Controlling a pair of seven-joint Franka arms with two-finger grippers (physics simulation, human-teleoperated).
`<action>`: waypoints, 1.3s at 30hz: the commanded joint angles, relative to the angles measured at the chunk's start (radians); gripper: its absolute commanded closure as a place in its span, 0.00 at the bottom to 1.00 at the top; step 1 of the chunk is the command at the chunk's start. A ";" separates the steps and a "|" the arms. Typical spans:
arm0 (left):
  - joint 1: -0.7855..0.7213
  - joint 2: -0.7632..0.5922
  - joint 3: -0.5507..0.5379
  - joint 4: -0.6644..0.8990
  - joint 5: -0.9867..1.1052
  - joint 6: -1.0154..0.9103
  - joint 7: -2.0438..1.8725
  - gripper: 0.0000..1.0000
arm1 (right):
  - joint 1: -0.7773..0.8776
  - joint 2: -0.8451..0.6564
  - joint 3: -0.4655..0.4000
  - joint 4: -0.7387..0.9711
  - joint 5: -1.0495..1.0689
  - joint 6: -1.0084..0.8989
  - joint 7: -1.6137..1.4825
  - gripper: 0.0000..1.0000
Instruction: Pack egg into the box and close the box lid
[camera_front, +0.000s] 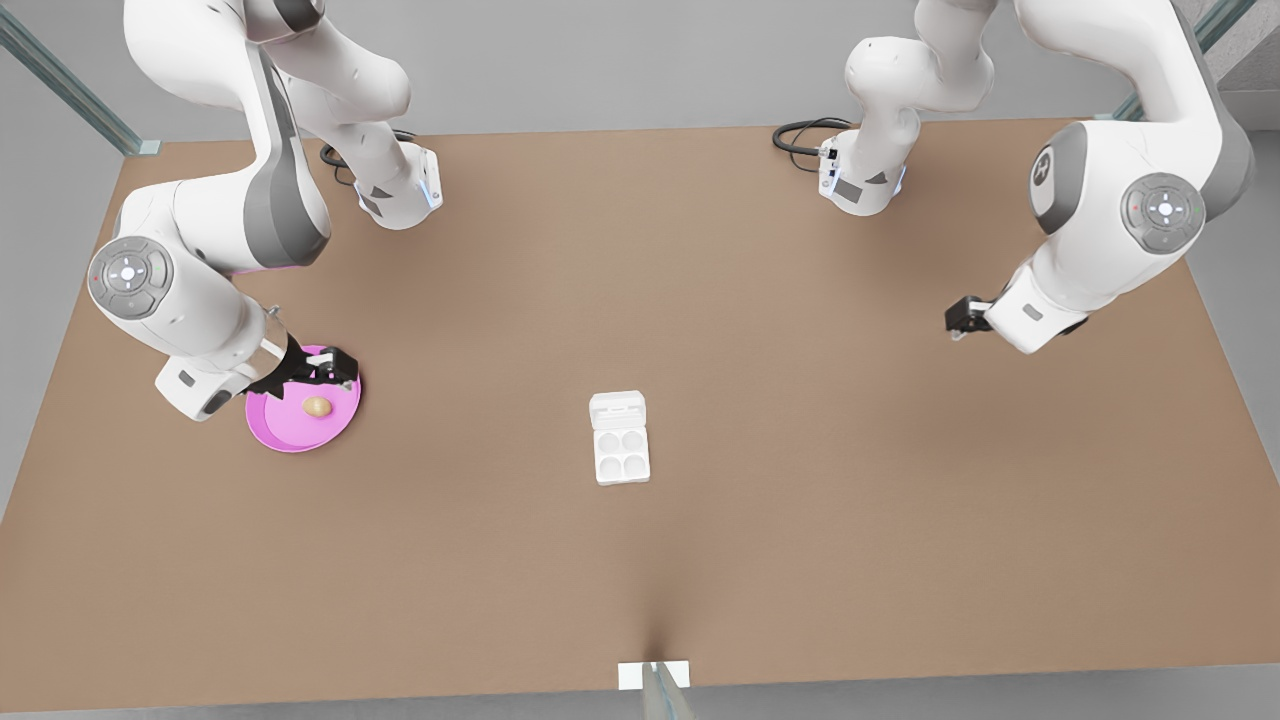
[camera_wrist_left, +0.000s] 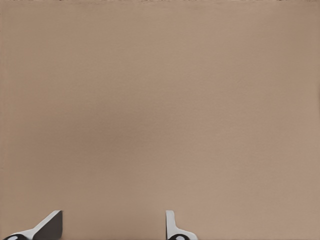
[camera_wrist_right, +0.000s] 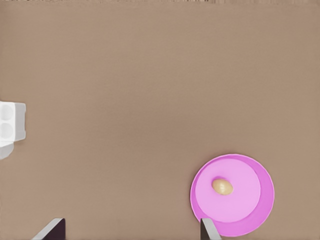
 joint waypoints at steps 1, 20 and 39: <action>-0.006 0.000 0.001 -0.001 0.001 0.032 0.006 0.00 | 0.000 -0.001 0.000 0.000 0.001 0.000 0.016 0.00; -0.003 0.023 0.005 -0.001 -0.002 0.055 0.004 0.00 | -0.368 0.186 0.005 -0.371 -0.048 0.713 -0.975 0.00; -0.003 0.039 0.005 -0.004 -0.002 0.058 0.004 0.00 | -0.330 0.315 0.028 -0.330 0.044 0.704 -1.669 0.00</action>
